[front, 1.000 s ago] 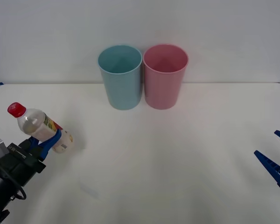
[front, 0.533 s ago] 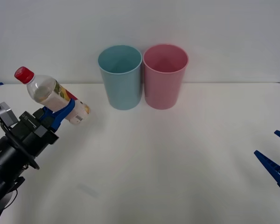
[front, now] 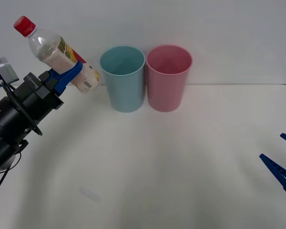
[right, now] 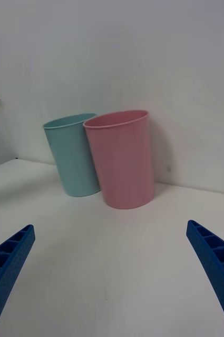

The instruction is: Grasp the object on the table and drop it into the matching bin: aluminum can to the light blue bin, PET bottle to the pink bin.

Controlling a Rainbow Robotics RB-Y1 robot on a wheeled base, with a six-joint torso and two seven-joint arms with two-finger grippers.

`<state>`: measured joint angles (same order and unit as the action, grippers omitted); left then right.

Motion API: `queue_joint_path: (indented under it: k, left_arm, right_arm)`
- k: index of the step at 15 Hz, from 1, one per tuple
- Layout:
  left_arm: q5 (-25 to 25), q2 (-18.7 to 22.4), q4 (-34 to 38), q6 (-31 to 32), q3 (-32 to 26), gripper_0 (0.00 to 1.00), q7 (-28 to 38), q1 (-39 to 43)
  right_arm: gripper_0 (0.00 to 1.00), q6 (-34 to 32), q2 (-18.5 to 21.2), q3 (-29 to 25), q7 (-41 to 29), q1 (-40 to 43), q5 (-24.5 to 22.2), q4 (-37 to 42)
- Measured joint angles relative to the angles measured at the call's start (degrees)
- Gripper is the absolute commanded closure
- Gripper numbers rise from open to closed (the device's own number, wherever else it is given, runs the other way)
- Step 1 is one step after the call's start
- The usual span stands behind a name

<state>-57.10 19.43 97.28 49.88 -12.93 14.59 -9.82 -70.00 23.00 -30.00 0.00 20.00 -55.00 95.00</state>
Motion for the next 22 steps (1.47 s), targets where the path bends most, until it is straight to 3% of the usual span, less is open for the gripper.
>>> queue_joint_path:
  k: [4, 6, 11, 15, 18, 22]
  left_arm:
    - [-5.31, 0.1, -0.9, -0.97, 0.98, 1.0, 6.23, -7.82]
    - [-6.74, 0.16, -4.76, -1.71, 2.11, 1.0, 6.42, -12.6]
    - [-9.83, 0.09, -17.82, -1.43, 5.6, 1.0, 4.57, -24.59]
    - [-10.05, -0.52, -30.12, -3.22, 9.99, 0.99, -3.03, -34.0]
    - [-13.37, -3.58, -36.53, -6.26, 11.34, 0.98, -6.85, -39.62]
    - [-22.51, -10.73, -38.13, -13.91, 11.36, 0.98, -8.23, -42.58]
  right_arm:
    - [0.0, 0.0, 0.0, 0.0, 0.0, 0.0, 0.0, 0.0]
    - [0.0, 0.0, 0.0, 0.0, 0.0, 0.0, 0.0, 0.0]
    - [0.0, 0.0, 0.0, 0.0, 0.0, 0.0, 0.0, 0.0]
    - [0.0, 0.0, 0.0, 0.0, 0.0, 0.0, 0.0, 0.0]
    - [0.0, 0.0, 0.0, 0.0, 0.0, 0.0, 0.0, 0.0]
    - [0.0, 0.0, 0.0, 0.0, 0.0, 0.0, 0.0, 0.0]
